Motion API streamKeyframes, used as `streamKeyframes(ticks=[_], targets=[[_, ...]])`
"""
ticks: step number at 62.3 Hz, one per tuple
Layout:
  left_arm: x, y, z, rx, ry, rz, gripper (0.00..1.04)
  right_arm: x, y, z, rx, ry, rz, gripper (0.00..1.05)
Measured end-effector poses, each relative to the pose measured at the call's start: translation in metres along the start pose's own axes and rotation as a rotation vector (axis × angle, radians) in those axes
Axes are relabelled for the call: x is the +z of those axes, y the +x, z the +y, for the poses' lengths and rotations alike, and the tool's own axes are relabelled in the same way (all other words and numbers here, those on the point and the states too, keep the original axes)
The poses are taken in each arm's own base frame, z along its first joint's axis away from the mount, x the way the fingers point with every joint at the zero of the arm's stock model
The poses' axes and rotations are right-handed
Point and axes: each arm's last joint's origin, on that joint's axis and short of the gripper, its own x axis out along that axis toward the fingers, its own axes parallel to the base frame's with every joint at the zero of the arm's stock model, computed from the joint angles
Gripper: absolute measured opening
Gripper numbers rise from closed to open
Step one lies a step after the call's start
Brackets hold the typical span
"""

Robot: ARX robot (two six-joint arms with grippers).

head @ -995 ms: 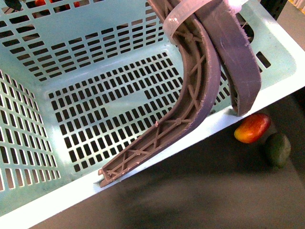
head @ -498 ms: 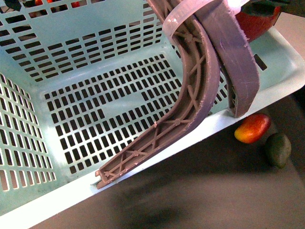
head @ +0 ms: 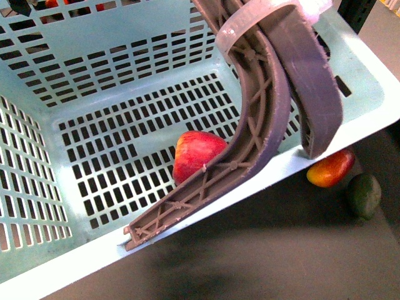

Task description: Pick apple with right arm and hold basket with left

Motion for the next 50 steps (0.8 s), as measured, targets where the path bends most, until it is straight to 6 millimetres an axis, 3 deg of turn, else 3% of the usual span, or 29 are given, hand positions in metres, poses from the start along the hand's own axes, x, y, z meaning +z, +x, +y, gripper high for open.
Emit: streamKeyframes(ticks=[30,50], targets=[[0.0,0.0,0.0,-0.002,-0.001,0.002,0.15,-0.041,-0.057,-0.022,0.009,0.004,-0.009,0.02],[-0.001,0.0,0.0,-0.003,-0.001,0.005,0.15,-0.055,-0.081,-0.034,0.008,0.007,-0.005,0.02]])
